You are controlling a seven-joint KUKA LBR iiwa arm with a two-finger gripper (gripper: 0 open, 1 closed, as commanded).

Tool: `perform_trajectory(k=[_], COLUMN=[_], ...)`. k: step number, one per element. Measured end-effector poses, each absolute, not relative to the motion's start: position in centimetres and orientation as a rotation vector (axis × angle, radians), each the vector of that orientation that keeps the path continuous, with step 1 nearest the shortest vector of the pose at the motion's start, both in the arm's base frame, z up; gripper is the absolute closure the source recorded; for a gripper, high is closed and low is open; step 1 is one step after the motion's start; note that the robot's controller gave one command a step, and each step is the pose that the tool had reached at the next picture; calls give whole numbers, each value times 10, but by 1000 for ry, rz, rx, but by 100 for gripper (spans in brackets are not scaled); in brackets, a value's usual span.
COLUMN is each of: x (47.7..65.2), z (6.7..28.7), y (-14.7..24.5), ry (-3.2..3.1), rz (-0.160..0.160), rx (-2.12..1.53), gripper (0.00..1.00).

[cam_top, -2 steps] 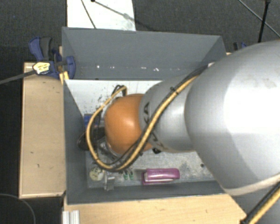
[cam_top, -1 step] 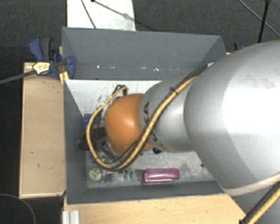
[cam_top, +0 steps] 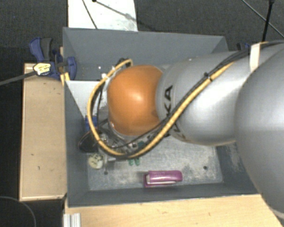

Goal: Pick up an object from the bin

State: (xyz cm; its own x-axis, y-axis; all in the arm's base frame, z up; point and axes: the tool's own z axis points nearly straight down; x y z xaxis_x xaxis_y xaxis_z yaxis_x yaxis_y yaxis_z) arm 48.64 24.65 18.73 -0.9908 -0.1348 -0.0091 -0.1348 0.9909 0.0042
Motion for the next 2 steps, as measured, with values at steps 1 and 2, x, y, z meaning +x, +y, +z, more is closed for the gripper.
perform_trajectory(k=[1,2], x=[494,486], z=[68,207], y=[237,245], ry=[3102,3081], rz=[0,5], rx=[-517,-560], gripper=[100,100])
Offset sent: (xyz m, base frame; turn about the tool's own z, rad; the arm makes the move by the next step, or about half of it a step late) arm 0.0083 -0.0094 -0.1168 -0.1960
